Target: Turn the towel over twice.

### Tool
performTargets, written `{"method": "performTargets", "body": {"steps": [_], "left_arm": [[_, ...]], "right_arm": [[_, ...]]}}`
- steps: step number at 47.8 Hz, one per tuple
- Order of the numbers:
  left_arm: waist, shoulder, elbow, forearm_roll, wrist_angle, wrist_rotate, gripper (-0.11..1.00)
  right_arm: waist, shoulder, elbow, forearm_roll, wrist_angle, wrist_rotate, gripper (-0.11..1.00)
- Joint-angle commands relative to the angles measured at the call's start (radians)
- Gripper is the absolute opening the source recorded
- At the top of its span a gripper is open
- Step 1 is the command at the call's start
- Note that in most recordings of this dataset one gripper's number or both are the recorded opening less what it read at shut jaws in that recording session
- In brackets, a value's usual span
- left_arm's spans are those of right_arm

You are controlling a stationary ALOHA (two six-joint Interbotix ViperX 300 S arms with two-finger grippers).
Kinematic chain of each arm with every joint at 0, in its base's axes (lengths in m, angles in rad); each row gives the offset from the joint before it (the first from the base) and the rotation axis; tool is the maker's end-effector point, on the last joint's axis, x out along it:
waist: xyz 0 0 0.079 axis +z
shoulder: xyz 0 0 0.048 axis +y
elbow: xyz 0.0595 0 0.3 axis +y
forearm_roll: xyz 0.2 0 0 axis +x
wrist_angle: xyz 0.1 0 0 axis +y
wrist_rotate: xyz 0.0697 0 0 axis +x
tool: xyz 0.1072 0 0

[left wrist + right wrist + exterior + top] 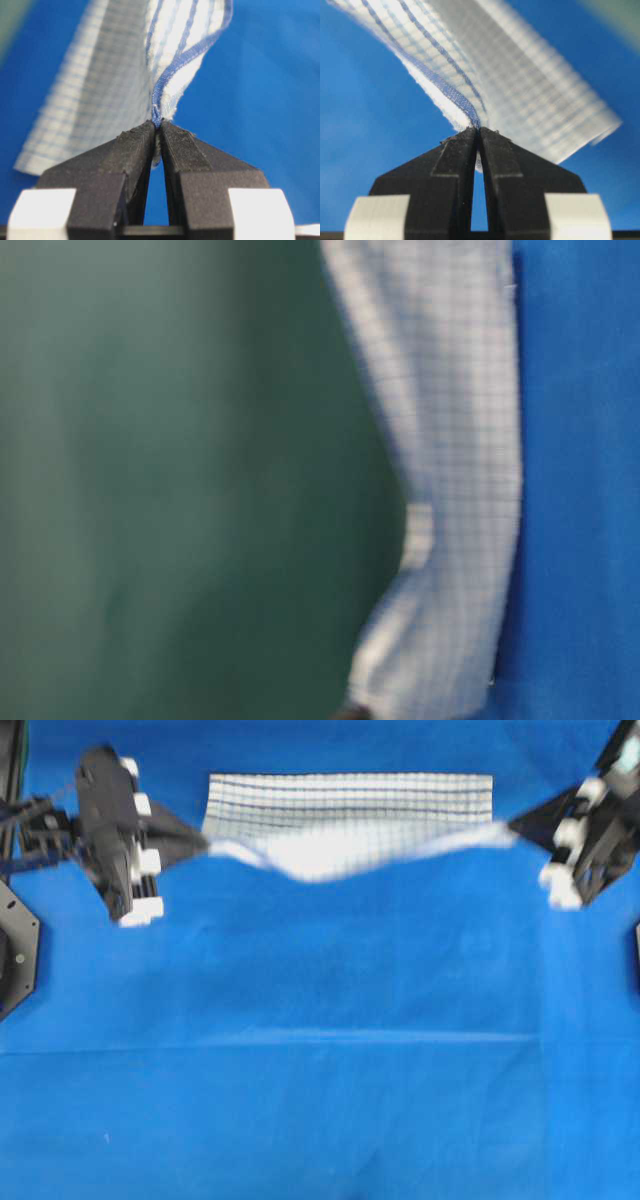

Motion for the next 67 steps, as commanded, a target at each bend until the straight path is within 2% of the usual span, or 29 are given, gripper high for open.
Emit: {"method": "performTargets", "body": {"steps": [1, 7, 19, 25, 33, 44, 58, 67], "left_arm": [[-0.104, 0.054, 0.026, -0.005, -0.072, -0.005, 0.04], [-0.216, 0.155, 0.040, -0.005, -0.129, -0.055, 0.04], [-0.357, 0.351, 0.038, -0.005, -0.179, -0.196, 0.04], [-0.428, 0.379, 0.046, -0.005, -0.190, -0.225, 0.04], [-0.506, 0.371, 0.066, -0.006, -0.192, -0.232, 0.04], [-0.574, 0.374, 0.066, -0.005, -0.190, -0.232, 0.04], [-0.574, 0.364, 0.061, -0.006, -0.181, -0.232, 0.04], [-0.566, 0.321, 0.051, -0.006, -0.135, -0.232, 0.04]], "right_arm": [[0.089, 0.054, -0.005, 0.009, -0.005, 0.043, 0.05], [0.193, 0.147, -0.005, 0.009, -0.005, 0.110, 0.05], [0.387, 0.322, -0.002, 0.017, -0.023, 0.279, 0.05], [0.474, 0.374, -0.003, 0.017, -0.037, 0.373, 0.05], [0.563, 0.393, -0.008, 0.017, -0.041, 0.442, 0.05], [0.623, 0.394, -0.008, 0.017, -0.040, 0.489, 0.05], [0.627, 0.403, -0.017, 0.009, -0.046, 0.491, 0.05], [0.620, 0.403, -0.020, -0.011, -0.060, 0.492, 0.05]]}}
